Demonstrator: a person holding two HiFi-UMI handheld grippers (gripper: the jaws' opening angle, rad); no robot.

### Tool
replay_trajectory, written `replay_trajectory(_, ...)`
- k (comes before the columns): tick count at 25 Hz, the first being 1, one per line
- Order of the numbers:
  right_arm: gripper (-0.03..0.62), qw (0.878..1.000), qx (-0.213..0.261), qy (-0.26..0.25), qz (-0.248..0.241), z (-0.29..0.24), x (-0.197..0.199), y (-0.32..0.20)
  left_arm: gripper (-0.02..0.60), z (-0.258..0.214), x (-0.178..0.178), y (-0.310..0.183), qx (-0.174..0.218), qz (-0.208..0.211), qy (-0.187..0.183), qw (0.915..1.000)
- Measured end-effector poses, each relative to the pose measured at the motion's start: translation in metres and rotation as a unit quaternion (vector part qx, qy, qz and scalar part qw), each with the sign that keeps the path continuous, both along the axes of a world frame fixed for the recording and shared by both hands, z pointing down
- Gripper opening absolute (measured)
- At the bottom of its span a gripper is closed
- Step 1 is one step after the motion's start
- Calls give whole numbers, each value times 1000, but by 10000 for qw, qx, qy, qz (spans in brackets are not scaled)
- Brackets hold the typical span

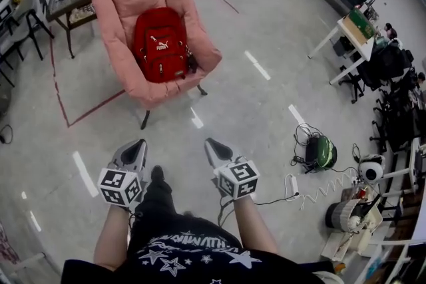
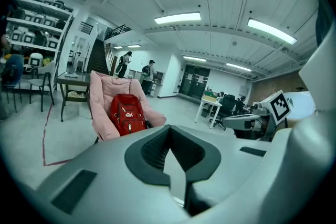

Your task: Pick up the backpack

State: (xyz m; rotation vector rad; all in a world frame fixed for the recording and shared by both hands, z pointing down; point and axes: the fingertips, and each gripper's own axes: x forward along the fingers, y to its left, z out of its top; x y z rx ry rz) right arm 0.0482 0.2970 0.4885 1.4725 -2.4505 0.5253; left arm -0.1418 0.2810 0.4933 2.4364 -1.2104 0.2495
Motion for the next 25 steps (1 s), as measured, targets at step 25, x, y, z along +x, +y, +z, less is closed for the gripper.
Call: replay_trajectory(25, 17, 9990, -364, 85, 238, -8, -72, -218, 8, 7, -78, -229, -319, 251, 294, 9987)
